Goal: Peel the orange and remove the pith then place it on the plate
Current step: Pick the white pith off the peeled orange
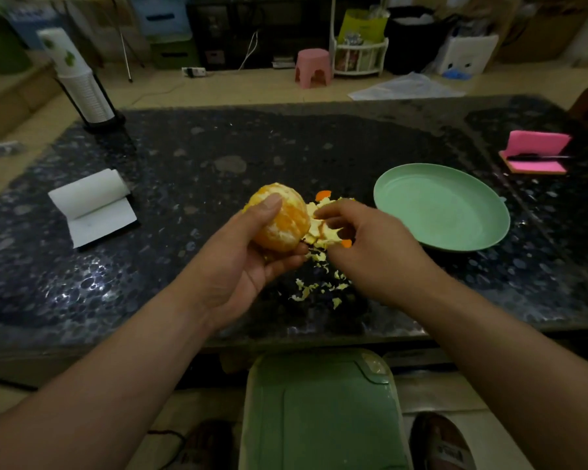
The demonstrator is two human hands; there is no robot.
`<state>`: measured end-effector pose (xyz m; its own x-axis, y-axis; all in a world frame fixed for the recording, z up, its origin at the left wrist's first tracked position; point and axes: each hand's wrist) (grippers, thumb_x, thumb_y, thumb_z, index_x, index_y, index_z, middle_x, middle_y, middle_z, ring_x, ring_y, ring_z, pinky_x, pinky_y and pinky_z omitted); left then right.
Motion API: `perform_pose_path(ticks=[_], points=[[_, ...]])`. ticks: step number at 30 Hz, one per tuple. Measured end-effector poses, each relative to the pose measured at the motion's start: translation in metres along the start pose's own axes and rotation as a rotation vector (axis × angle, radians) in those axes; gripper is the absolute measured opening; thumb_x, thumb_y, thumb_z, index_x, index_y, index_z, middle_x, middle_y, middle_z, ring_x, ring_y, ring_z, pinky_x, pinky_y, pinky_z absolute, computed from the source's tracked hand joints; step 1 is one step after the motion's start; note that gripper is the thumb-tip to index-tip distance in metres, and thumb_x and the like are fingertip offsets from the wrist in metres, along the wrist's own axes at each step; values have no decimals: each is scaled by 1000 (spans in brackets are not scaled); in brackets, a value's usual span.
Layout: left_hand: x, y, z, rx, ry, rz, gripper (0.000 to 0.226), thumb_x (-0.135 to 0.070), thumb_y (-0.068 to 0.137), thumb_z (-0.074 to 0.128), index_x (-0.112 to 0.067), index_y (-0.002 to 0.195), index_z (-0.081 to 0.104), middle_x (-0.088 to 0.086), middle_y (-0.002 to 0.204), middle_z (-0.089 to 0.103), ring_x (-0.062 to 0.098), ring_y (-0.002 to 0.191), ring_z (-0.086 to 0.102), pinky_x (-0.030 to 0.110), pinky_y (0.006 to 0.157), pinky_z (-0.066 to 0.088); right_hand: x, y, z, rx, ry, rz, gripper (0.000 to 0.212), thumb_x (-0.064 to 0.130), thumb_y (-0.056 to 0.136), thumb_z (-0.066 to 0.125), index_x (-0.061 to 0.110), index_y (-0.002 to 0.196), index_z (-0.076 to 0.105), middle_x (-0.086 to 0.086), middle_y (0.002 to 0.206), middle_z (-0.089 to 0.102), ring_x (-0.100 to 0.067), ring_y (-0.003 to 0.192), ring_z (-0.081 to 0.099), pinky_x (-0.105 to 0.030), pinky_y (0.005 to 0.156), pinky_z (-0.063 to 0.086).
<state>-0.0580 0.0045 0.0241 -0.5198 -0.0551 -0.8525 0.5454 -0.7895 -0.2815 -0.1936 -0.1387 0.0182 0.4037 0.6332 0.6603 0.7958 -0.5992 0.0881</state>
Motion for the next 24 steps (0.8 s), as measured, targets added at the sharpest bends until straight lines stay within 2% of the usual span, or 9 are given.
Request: perform_pose_path(ticks=[1,2,4,6,8,13,15,19,24], points=[[1,1,-2,-9,-16,-1,57,-35,89,79,-9,137,63,15,119,75,23,91,74,33,75,65,-1,1,2,42,-32,20,25,28,93,72,33,117,68,16,111,68,-9,99,65,-37,83,57],[2,2,-4,-15,-25,3,62,-30,86,82,-9,140,60,15,123,74,24,94,75,34,77,64,-2,3,3,17,-44,25,19,32,94,71,34,113,69,17,110,69,-9,98,66,-38,84,58],[4,3,-8,-12,-36,12,68,-21,80,77,-9,144,56,15,131,72,23,102,76,36,80,64,1,4,2,-78,-25,-18,5,32,96,70,30,99,73,14,98,72,-5,84,65,-35,77,56],[4,3,-10,11,-45,19,69,-17,79,72,-8,145,54,17,135,70,23,106,76,38,81,64,1,5,-2,-130,74,-67,15,25,95,71,31,108,73,14,103,71,-3,90,65,-30,77,54],[3,3,-12,43,-20,26,69,-16,79,70,-9,146,53,18,137,69,24,109,75,38,83,64,7,2,-8,-123,169,-128,20,24,96,73,32,114,72,16,105,71,-2,97,66,-26,80,56],[3,5,-14,83,118,29,66,-21,81,70,-15,145,54,18,140,66,30,119,71,40,87,63,10,-4,-9,-103,182,-229,16,31,97,75,31,113,72,16,103,72,-5,100,68,-33,82,61],[4,4,-15,82,175,36,61,-27,83,71,-18,142,56,17,134,69,30,113,73,40,83,63,8,-4,-10,-101,165,-236,17,31,97,75,31,114,72,15,103,72,-5,99,69,-32,81,61],[2,1,-13,85,284,21,62,-50,88,67,-19,140,57,16,110,74,28,78,70,36,65,63,6,-3,-13,-120,198,-211,14,27,97,76,29,112,76,15,99,75,-3,93,71,-25,78,59],[1,-4,-12,136,317,-2,57,-69,97,52,-21,120,73,18,94,69,24,60,59,29,48,47,7,-4,-17,-89,299,-192,8,23,98,77,26,105,79,13,88,76,-2,83,71,-15,71,53]])
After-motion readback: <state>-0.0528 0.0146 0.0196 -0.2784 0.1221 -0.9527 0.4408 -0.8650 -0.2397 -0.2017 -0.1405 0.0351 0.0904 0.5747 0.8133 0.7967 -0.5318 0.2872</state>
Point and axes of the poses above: each hand's wrist, its own y-axis towards the middle knuckle, its own z-axis out of the palm, x = y × z
